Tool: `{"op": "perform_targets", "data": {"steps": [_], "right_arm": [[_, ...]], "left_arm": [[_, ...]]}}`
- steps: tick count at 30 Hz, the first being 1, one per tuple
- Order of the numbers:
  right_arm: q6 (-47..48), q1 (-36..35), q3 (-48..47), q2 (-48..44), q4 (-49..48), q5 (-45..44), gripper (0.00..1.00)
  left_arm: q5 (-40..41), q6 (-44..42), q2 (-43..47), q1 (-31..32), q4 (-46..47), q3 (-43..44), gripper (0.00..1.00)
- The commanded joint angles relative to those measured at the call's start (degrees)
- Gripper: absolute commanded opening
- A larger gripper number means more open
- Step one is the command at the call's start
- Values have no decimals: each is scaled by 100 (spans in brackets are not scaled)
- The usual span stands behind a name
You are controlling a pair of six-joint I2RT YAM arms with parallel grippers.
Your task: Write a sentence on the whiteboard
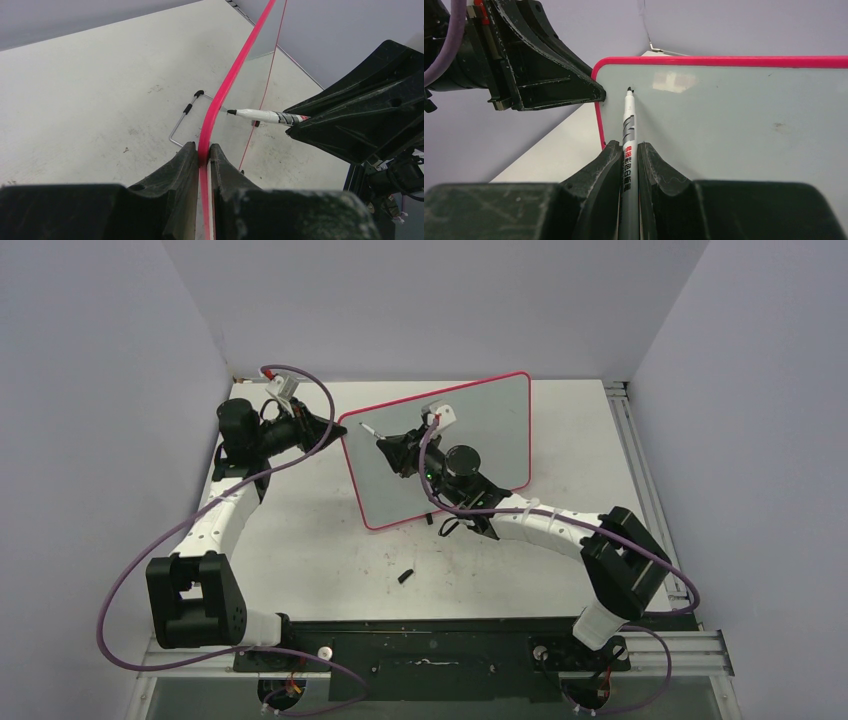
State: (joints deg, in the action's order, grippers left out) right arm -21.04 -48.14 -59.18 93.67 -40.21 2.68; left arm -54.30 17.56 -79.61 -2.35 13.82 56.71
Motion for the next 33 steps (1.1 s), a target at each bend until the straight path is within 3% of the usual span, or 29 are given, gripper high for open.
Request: {"op": "perform_targets", "data": {"steps": [1,14,33], "right_arm": [[95,-80,-276,169,-145,-17,5],[134,-191,-113,193,10,-31,5],[314,-210,412,-297,123,-916,5]], "left_arm": [[-203,-86,112,15,103,-64,0],[-189,-86,147,12,120,-74,0],[-162,-81,205,-2,142,-90,0]]}}
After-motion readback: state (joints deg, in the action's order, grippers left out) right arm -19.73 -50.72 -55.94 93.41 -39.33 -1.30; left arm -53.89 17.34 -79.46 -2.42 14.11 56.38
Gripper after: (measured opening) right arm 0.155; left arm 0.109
